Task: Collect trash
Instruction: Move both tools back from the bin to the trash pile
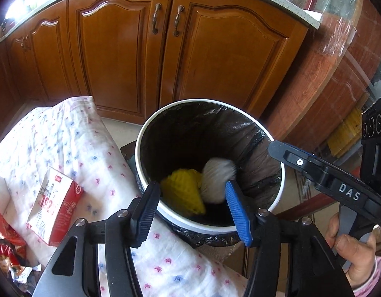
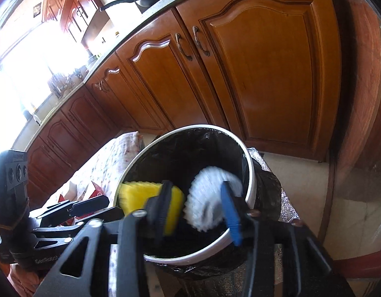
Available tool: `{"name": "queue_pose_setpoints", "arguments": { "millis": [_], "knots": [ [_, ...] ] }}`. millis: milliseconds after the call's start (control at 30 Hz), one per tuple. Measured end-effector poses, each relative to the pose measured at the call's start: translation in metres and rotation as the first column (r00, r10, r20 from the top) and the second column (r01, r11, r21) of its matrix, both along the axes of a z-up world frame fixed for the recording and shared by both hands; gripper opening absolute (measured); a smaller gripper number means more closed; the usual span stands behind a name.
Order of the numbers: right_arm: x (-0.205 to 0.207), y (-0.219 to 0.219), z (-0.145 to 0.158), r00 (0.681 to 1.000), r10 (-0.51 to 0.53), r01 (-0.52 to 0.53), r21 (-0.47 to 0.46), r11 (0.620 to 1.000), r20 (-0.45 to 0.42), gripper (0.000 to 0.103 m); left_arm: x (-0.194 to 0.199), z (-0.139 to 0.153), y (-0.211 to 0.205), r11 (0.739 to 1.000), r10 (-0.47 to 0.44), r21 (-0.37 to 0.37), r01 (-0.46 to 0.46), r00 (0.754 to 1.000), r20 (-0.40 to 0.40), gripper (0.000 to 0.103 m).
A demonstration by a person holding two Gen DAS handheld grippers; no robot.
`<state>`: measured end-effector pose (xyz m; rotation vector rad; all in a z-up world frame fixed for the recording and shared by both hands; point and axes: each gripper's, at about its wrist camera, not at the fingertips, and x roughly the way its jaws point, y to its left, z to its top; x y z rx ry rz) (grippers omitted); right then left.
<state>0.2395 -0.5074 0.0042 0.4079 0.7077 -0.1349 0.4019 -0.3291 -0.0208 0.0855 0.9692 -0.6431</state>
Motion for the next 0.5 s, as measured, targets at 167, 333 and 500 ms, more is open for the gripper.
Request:
{"name": "queue_pose_setpoints", "arguments": {
  "millis": [167,333,500],
  "knots": [
    [-0.012,0.003,0.004,0.999,-0.004,0.003,0.016,1.0,0.044,0.062,-0.012,0.003,0.016,0.999,0.034,-0.034,-0.034,0.999,0.009,0.056],
    [-0.027,0.018,0.006,0.997,0.0,-0.001,0.01,1.0,0.08,0.074,-0.037,0.005,0.04,0.995,0.081,-0.064,-0.079,0.996,0.03,0.058],
    [-0.041,0.041,0.002,0.996,0.015,-0.016,0.01,1.0,0.093,0.077,-0.059,-0.001,0.069,0.99,0.121,-0.08,-0.119,0.992,0.024,0.059]
  ]
}}
